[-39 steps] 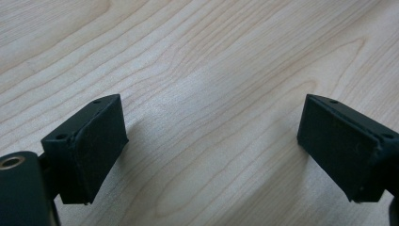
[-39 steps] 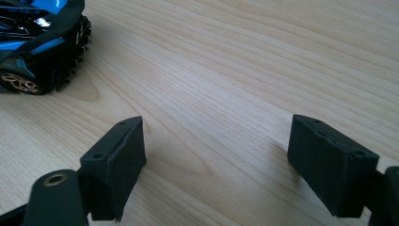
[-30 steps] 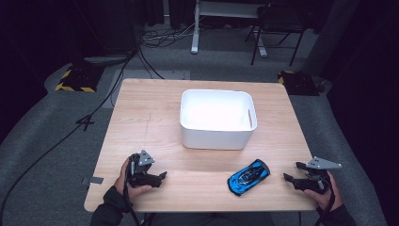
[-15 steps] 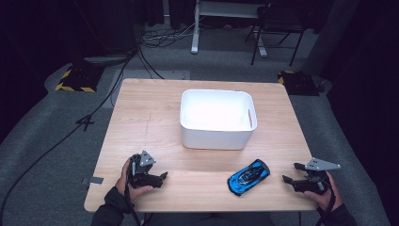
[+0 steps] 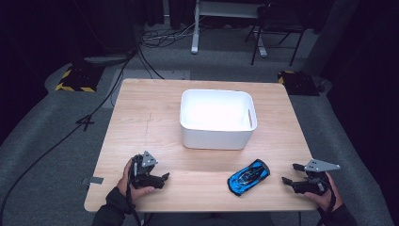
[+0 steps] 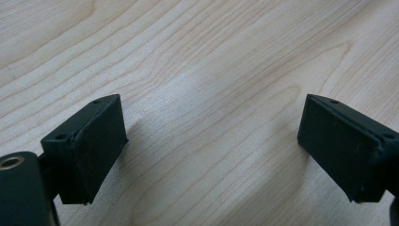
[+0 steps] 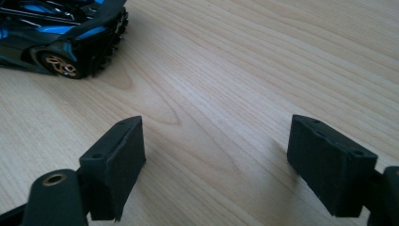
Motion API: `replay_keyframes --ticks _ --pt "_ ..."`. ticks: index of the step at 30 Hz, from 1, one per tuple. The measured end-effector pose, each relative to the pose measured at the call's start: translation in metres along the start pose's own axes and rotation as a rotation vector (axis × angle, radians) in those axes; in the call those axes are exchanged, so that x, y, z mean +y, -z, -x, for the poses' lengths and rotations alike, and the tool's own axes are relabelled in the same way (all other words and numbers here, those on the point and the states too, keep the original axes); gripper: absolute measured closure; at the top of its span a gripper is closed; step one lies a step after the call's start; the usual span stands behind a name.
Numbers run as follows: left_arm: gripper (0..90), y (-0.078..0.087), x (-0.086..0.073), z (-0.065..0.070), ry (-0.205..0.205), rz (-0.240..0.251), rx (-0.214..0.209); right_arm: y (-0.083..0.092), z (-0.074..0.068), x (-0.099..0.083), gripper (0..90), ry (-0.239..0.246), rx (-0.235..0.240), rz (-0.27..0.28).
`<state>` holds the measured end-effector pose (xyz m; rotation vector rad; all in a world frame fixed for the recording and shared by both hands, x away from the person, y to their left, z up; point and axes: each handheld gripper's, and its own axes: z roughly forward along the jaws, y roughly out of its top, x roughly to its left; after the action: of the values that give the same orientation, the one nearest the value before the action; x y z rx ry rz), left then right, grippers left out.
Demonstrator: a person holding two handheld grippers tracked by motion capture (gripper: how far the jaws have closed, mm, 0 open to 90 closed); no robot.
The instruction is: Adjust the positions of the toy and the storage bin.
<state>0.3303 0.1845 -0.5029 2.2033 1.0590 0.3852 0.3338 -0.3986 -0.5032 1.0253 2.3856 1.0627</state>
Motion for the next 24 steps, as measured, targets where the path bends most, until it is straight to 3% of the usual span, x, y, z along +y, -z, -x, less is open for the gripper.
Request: replay_keyframes --ticks 6,13,16,24 --pt "8.6 0.000 0.000 0.001 0.003 -0.002 0.002 -0.002 -0.002 0.002 18.7 0.020 0.026 0.000" --pt "8.6 -0.002 0.002 0.004 -0.004 0.000 -0.007 -0.003 -0.005 0.004 16.4 0.031 0.021 -0.017" --pt "8.6 -0.002 0.002 0.005 -0.006 -0.005 -0.014 -0.008 -0.019 0.010 16.4 0.078 0.069 -0.022" --pt "8.6 -0.003 0.003 0.009 -0.018 -0.002 -0.017 -0.016 -0.042 0.024 16.3 0.125 0.171 0.006"
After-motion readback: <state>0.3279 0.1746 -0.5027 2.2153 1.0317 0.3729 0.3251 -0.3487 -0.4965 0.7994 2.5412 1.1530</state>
